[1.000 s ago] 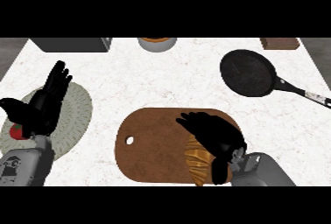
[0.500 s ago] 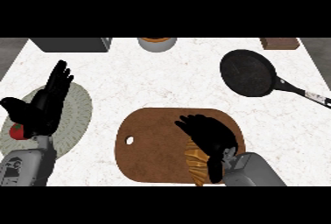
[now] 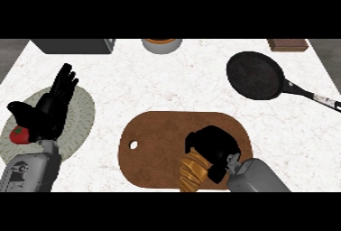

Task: Pick the croissant from the cutting board and place it in the pan

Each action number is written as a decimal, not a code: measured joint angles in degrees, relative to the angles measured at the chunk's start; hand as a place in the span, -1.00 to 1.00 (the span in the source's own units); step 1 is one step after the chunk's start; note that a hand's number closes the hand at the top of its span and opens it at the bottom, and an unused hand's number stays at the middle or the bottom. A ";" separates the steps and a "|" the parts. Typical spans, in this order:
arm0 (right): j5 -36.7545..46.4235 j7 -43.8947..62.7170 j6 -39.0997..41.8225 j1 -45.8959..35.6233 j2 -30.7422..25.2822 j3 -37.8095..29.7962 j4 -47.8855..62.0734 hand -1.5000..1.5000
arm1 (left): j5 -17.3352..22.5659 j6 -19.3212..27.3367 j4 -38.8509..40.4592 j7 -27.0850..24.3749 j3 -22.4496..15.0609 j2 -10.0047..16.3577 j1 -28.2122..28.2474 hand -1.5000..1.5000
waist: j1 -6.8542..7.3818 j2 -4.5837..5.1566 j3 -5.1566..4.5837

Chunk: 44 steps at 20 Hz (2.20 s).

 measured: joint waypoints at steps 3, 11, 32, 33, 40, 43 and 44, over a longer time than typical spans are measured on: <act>1.41 -2.75 -1.05 0.52 -0.30 0.21 -0.17 1.00 | 0.36 -0.86 0.96 -0.94 0.92 0.13 0.07 0.00 | -0.02 -0.02 0.02; 5.65 -4.80 -6.08 2.92 1.65 -0.71 -0.31 1.00 | -0.94 -0.51 0.57 -0.78 0.71 -1.12 0.21 0.00 | -0.15 -0.10 -0.02; 9.34 43.33 -43.75 -18.39 9.32 1.01 3.32 1.00 | -1.06 -1.02 1.02 -0.54 0.83 -1.15 -0.77 0.00 | 0.81 0.15 0.04; 8.80 42.80 -44.91 -19.49 9.34 -0.78 4.02 1.00 | -0.92 -1.00 1.23 -0.66 1.08 -1.17 -0.71 0.00 | 0.76 0.19 0.05; 1.64 35.63 -51.80 -22.36 6.21 -15.08 5.52 1.00 | -0.87 -1.13 0.01 -0.08 0.98 -1.31 -0.37 0.00 | 0.42 0.28 0.08; -1.53 30.17 -53.10 -22.28 2.38 -20.39 8.69 1.00 | -0.72 -1.35 0.41 0.55 1.44 -0.85 -1.29 0.00 | 0.30 0.31 0.08; -2.18 28.18 -53.58 -22.54 0.94 -21.97 10.79 1.00 | -0.93 -1.27 0.71 0.01 1.28 -1.11 -1.07 0.00 | 0.37 0.36 0.07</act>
